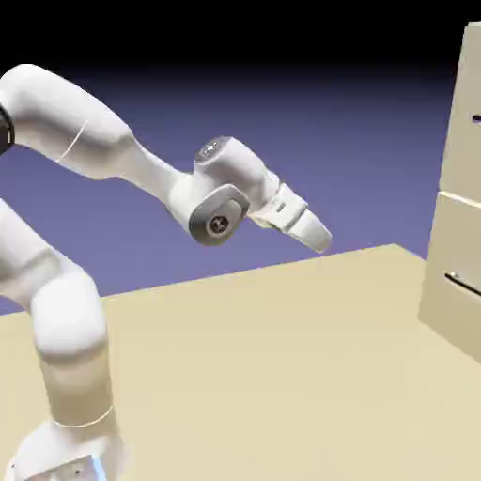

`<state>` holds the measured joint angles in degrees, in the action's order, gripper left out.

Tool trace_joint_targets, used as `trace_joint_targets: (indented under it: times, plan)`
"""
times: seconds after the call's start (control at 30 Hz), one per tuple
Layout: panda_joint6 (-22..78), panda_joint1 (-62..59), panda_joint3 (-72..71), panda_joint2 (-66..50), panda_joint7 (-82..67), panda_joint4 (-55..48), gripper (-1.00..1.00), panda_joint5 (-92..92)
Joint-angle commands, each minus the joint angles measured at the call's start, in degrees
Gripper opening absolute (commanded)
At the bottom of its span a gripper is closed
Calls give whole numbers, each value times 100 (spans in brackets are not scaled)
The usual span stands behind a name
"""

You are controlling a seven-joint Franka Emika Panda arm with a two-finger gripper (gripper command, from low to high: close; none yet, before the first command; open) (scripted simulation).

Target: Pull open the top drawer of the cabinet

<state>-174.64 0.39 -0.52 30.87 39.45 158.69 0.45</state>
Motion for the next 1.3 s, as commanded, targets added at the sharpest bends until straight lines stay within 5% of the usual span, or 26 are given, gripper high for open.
trace_joint_targets:
  times: [0.0, 1.27]
  plan:
    - [-53, -24, -43, -149, -250, -192, 0, 38]
    - [-2045, -953, -1667, -5786, -9718, -7486, 0, 1466]
